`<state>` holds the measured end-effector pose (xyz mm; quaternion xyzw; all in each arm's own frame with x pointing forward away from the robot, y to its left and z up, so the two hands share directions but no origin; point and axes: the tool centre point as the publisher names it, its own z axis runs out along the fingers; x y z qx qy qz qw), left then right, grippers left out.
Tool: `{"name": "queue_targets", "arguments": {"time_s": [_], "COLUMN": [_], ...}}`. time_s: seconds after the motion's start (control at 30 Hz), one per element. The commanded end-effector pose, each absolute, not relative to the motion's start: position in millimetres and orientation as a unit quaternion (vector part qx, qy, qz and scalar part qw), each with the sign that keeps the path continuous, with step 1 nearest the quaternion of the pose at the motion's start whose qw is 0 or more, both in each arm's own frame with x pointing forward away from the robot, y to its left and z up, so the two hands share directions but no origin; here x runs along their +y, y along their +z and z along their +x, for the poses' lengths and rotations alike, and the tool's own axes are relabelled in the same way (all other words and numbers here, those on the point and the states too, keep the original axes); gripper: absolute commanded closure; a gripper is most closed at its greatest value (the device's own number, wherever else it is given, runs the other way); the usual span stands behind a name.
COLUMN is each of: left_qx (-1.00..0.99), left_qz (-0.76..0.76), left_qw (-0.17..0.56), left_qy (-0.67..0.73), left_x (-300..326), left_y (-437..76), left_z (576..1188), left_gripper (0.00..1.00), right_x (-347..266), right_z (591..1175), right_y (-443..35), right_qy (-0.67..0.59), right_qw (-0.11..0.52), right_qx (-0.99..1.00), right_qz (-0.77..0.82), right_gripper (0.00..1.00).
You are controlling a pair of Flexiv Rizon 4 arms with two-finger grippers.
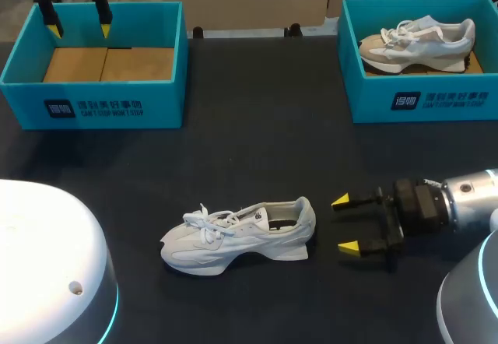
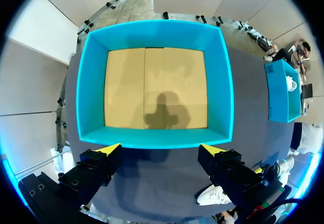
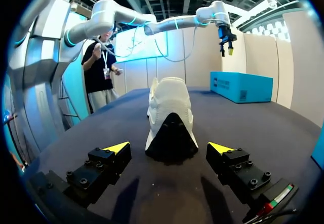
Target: Take the shoe out of the shoebox, open the shoe tongue, remove and reinsert the insole, then place the shoe into the shoebox
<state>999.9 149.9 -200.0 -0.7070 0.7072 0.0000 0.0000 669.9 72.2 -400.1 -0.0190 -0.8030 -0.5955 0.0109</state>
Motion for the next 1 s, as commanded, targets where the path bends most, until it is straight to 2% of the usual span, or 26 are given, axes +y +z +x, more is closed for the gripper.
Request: {"name": "queue_targets", "arguments": {"time_s": [0.03, 1.0], "left_qx": [0.707, 0.707], "left_qz": [-0.707, -0.707], "left_qw": [0.000, 0.000], "left_qy": [0.000, 0.000], "left_x": [149.9, 149.9], "left_y": [-200.0, -200.0], "left_z": [1000.0, 1000.0], "left_gripper": [0.00, 0.00], "right_x": [90.6, 134.7], "right_z": [672.1, 681.0], "right_y": [-402.2, -401.6], "right_qy": [-0.592, -0.595], "right_qw": [0.007, 0.005], "right_qx": [-0.805, -0.803], "right_qz": [-0.018, 0.029], "right_gripper": [0.00, 0.00]}}
